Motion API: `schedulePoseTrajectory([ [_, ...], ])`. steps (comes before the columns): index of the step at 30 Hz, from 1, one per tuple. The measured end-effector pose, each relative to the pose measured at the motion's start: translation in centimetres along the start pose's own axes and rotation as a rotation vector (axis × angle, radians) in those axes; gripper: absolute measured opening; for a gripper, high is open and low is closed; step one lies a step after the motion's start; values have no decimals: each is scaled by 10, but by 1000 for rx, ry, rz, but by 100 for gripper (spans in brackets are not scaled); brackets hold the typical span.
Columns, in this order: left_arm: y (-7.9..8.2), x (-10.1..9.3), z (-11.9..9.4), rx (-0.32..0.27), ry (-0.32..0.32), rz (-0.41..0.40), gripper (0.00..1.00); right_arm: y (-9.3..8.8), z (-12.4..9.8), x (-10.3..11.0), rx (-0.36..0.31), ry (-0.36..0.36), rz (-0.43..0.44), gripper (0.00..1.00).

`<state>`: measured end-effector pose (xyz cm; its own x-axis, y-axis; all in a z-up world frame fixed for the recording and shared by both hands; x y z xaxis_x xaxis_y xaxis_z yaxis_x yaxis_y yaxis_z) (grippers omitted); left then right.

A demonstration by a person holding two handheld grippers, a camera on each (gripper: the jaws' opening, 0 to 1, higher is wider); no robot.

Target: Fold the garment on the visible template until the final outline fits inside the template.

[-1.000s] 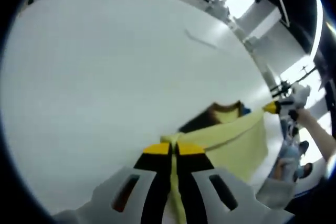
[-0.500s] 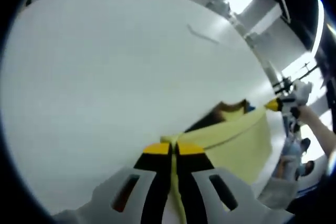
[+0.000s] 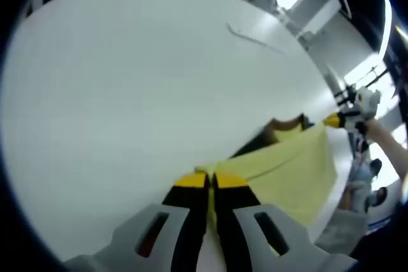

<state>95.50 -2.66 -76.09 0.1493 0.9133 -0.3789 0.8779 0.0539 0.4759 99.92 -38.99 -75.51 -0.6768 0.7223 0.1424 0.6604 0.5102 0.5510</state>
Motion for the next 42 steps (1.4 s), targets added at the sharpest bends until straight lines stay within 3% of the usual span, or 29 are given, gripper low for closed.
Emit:
schedulePoseTrajectory([
  [22,7,8,-1,-17,20,27,2,5,0,-5,-22,-33,49,5],
  [25,9,8,-5,-19,30,43,4,7,-3,-8,-29,-58,41,2],
  [36,14,6,-26,-49,49,65,9,11,-26,-9,-68,-84,40,8],
  [42,14,-1,-42,-74,52,91,18,16,-45,-2,-115,-101,40,18],
])
Point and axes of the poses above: the point that each gripper's makers call its tool centre point, and the gripper's own axes: z roughly forward along the fingers, x roughly to its left, y roughly out of its top, the point moved 1 cm from there along -z, roughly backward along the fingers, and after that the axes turned 2 degrees about -x, right-handed, at the moved point
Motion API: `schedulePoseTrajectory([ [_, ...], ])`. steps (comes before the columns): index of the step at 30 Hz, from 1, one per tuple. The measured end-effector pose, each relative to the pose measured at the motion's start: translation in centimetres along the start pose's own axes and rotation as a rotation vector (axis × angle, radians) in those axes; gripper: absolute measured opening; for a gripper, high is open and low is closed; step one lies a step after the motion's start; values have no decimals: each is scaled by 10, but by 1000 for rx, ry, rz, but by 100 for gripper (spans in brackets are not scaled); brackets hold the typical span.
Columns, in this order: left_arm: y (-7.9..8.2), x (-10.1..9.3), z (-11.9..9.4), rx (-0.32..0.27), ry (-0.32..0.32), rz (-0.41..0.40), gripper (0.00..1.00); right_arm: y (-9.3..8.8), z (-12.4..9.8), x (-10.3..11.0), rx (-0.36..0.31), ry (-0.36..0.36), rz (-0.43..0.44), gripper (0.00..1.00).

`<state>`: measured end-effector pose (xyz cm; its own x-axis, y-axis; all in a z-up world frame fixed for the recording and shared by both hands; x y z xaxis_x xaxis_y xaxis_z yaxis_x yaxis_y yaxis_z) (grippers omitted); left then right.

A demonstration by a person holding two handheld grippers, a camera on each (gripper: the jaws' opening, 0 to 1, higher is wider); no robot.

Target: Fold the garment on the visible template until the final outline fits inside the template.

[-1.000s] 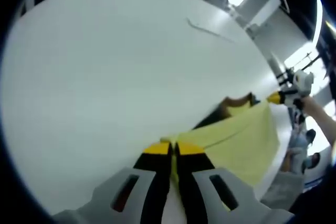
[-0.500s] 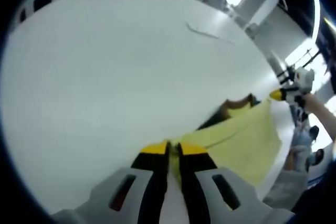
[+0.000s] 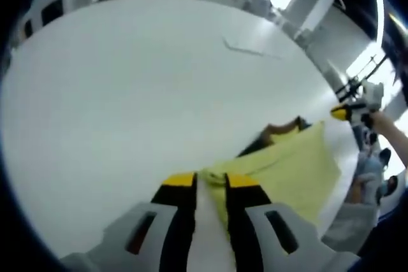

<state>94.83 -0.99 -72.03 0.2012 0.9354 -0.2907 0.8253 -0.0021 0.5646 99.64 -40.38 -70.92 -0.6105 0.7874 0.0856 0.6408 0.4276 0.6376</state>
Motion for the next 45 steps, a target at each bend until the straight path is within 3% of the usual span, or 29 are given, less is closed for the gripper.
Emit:
schedulePoseTrajectory([
  [12,-16,-24,-41,-49,-26,53,30,7,-40,26,-75,15,4,32],
  [19,-25,-33,-74,-90,-15,80,36,12,-72,44,-172,28,6,37],
  [23,-24,-43,-97,-145,-23,94,38,14,-93,51,-231,25,23,40],
  [29,-24,-54,-124,-214,-24,129,42,8,-119,62,-270,11,27,46],
  [40,-38,-60,-170,-316,-6,118,48,-9,-168,79,-335,-31,51,54],
  [45,-47,-68,-189,-334,-11,143,52,-13,-184,87,-359,-40,58,59],
])
Point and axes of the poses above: the point that each gripper's makers call its tool centre point, and the gripper's own axes: z roughly forward along the fingers, x roughly to its left, y roughly out of its top, the point moved 1 cm from there along -z, roughly backward along the fingers, and after that the axes turned 2 degrees about -x, right-handed, at the moved point
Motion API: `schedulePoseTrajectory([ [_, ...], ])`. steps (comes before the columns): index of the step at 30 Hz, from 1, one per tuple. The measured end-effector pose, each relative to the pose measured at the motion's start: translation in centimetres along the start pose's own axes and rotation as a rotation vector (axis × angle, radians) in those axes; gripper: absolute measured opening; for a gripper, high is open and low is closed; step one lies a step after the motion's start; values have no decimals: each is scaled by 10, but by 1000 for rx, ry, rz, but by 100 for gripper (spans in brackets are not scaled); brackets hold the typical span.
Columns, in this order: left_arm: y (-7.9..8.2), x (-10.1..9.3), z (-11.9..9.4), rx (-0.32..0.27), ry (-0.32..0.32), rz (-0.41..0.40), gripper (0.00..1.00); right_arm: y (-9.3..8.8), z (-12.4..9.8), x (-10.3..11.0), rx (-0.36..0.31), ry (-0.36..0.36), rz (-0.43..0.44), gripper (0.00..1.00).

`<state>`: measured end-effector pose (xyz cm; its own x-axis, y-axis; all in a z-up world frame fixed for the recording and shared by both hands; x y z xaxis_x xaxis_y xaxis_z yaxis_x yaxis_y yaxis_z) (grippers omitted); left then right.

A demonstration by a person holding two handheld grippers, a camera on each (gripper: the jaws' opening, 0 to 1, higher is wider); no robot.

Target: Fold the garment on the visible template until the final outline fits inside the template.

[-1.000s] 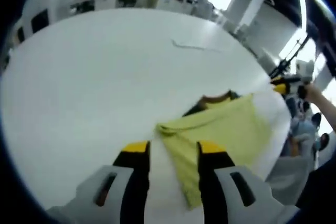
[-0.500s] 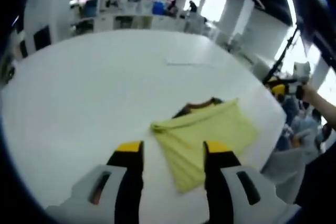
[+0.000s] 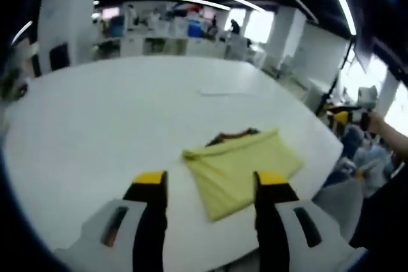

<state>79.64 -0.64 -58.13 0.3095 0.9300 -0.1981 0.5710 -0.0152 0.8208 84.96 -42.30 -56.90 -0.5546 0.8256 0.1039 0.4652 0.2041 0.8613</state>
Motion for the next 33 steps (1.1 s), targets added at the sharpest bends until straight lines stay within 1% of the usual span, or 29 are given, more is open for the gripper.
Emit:
schedulePoseTrajectory([
  [4,0,-6,-14,-14,-28,26,61,5,-13,10,-51,20,39,70],
  [5,1,-7,-17,-24,-33,22,64,6,-17,14,-61,23,34,71],
  [9,-1,-11,-27,-43,-42,18,69,6,-28,24,-81,35,33,74],
  [12,-5,-20,-33,-50,-58,58,79,2,-37,29,-92,39,46,77],
  [13,-8,-23,-34,-44,-66,66,82,0,-39,29,-95,36,55,80],
  [15,-13,-28,-36,-35,-68,85,89,-6,-44,31,-92,24,62,88],
  [17,-15,-31,-39,-32,-71,98,93,-12,-48,33,-84,22,60,92],
  [19,-17,-34,-43,-31,-72,97,96,-19,-54,36,-79,28,77,93],
  [22,-18,-35,-48,-28,-74,90,99,-26,-63,38,-91,24,103,99],
  [24,-22,-36,-52,-7,-86,93,100,-32,-70,37,-93,15,112,100],
  [27,-26,-34,-59,15,-76,114,100,-42,-76,33,-66,6,118,100],
  [29,-28,-31,-62,18,-67,107,100,-48,-81,29,-59,-3,133,100],
  [31,-28,-28,-62,9,-60,85,100,-49,-83,28,-66,-7,139,100],
  [33,-28,-27,-60,9,-60,78,100,-49,-82,29,-62,-1,146,100],
])
Point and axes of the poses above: the point that each gripper's makers call its tool centre point, and the gripper's own axes: z roughly forward along the fingers, x roughly to its left, y roughly out of its top, the point moved 1 cm from there along -z, roughly backward along the fingers, and after that the axes turned 2 degrees about -x, right-handed, at the moved point
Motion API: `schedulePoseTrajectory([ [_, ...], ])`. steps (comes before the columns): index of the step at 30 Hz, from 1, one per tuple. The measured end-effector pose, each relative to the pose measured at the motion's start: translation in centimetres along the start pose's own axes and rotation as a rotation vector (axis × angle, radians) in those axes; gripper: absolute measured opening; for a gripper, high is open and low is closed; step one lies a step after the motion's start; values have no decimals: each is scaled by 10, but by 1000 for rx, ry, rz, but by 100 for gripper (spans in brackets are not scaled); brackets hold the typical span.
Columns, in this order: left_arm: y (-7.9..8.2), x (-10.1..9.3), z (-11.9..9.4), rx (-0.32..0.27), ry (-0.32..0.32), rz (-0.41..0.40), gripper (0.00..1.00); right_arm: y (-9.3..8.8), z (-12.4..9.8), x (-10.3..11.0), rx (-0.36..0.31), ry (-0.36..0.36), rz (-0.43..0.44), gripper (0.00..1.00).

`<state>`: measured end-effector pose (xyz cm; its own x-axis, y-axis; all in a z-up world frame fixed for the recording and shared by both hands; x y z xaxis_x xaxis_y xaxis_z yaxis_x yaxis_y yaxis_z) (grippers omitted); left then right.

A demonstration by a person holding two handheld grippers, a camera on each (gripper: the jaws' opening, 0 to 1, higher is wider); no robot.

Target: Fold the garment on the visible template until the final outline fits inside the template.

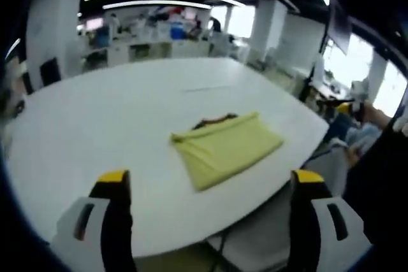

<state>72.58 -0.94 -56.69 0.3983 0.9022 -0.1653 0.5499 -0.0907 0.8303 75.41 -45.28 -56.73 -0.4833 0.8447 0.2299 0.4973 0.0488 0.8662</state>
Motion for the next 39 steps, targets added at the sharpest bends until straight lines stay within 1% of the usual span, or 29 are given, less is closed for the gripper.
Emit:
schedulePoseTrajectory([
  [3,0,-2,5,12,-5,5,100,1,4,3,7,11,-5,100],
  [6,1,-7,10,17,-17,15,100,5,8,5,0,21,-7,100],
  [9,0,-10,12,24,-26,21,100,5,11,7,7,27,-16,98],
  [19,-2,-6,12,28,-19,13,100,3,15,6,19,39,-15,98],
  [22,-6,-5,16,34,-17,7,99,-2,20,9,40,48,-21,95],
  [24,-8,-6,20,44,-12,8,99,-4,24,10,48,58,-4,92],
  [26,-12,-7,24,64,-13,21,97,-5,32,13,42,69,20,88],
  [29,-13,-12,34,69,-29,8,92,-10,42,17,60,82,22,84],
  [34,-16,-16,50,70,-38,-36,80,-20,55,21,109,100,-7,76],
  [35,-18,-17,55,79,-38,-55,78,-22,59,21,123,106,-14,74],
  [38,-26,-17,72,106,-37,-64,72,-29,72,23,162,117,-38,65],
  [39,-28,-17,76,115,-39,-70,70,-33,77,22,189,114,-46,62],
])
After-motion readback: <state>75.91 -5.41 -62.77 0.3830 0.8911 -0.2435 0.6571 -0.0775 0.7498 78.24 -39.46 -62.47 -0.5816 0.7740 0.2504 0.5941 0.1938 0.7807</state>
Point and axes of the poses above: the point that each gripper's makers call its tool centre point, and the gripper's own axes: z roughly forward along the fingers, x roughly to its left, y roughly out of its top, the point moved 1 cm from there along -z, roughly backward along the fingers, and after that the axes turned 2 degrees about -x, right-handed, at the moved point
